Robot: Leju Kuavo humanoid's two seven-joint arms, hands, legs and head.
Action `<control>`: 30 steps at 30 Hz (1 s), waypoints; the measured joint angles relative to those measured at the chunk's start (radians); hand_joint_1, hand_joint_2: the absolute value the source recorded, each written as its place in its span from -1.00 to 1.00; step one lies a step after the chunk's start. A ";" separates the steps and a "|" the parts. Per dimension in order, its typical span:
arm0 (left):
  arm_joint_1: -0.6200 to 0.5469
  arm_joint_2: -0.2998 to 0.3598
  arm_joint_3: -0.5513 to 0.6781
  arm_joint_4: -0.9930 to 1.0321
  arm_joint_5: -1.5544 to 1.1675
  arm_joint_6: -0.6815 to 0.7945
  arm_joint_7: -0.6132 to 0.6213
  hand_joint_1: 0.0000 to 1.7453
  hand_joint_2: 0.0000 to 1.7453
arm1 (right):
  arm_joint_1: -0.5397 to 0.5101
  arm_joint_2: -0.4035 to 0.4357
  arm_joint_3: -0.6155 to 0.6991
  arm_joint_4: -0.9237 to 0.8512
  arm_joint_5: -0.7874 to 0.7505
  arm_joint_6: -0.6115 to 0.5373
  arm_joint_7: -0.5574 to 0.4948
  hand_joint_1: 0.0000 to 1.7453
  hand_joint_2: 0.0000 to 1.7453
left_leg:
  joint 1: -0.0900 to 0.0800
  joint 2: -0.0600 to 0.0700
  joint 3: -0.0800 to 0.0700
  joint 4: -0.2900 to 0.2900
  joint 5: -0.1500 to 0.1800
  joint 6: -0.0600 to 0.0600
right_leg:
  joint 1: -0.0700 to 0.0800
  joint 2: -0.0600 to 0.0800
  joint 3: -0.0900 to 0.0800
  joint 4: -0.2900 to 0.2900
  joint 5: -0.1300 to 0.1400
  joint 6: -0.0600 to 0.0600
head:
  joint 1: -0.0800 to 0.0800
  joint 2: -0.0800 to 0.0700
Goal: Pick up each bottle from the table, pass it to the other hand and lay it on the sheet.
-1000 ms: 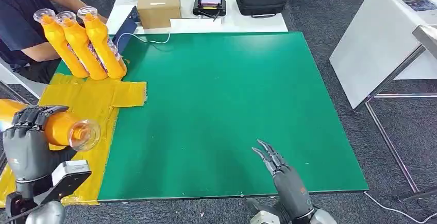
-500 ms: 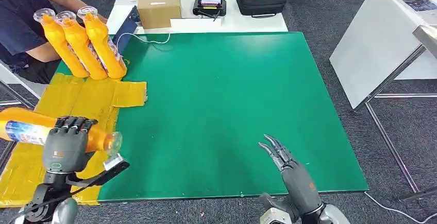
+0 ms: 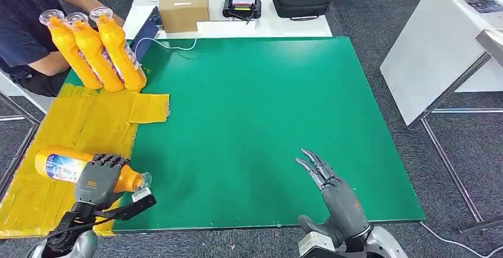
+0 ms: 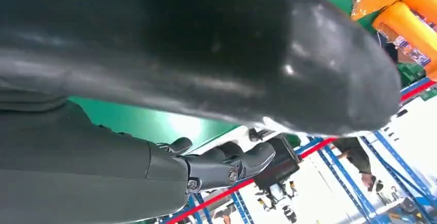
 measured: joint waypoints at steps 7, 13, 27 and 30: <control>-0.005 -0.003 -0.017 0.017 0.133 -0.074 -0.066 -1.00 -1.00 | 0.002 0.002 0.000 0.004 0.002 -0.001 0.000 -1.00 -1.00 | 0.000 0.000 0.000 0.000 0.000 0.000 | 0.000 0.000 0.000 0.000 0.000 0.000 | 0.000 0.000; 0.001 -0.014 -0.040 0.008 0.217 -0.091 -0.104 -1.00 -1.00 | 0.011 0.003 0.003 0.004 0.013 -0.005 0.000 -1.00 -1.00 | 0.000 0.000 0.000 0.000 0.000 0.000 | 0.000 0.000 0.000 0.000 0.000 0.000 | 0.000 0.000; 0.027 -0.037 -0.060 -0.267 -0.054 0.174 0.004 -1.00 -1.00 | 0.001 0.009 0.051 0.030 0.069 -0.002 0.062 -1.00 -1.00 | 0.000 0.000 0.000 0.000 0.000 0.000 | 0.000 0.000 0.000 0.000 0.000 0.000 | 0.000 0.000; 0.017 -0.036 -0.056 -0.327 -0.034 0.220 0.019 -1.00 -1.00 | 0.000 0.024 0.059 0.032 0.077 -0.024 0.056 -1.00 -1.00 | 0.000 0.000 0.000 0.000 0.000 0.000 | 0.000 0.000 0.001 0.000 0.000 0.000 | 0.000 0.000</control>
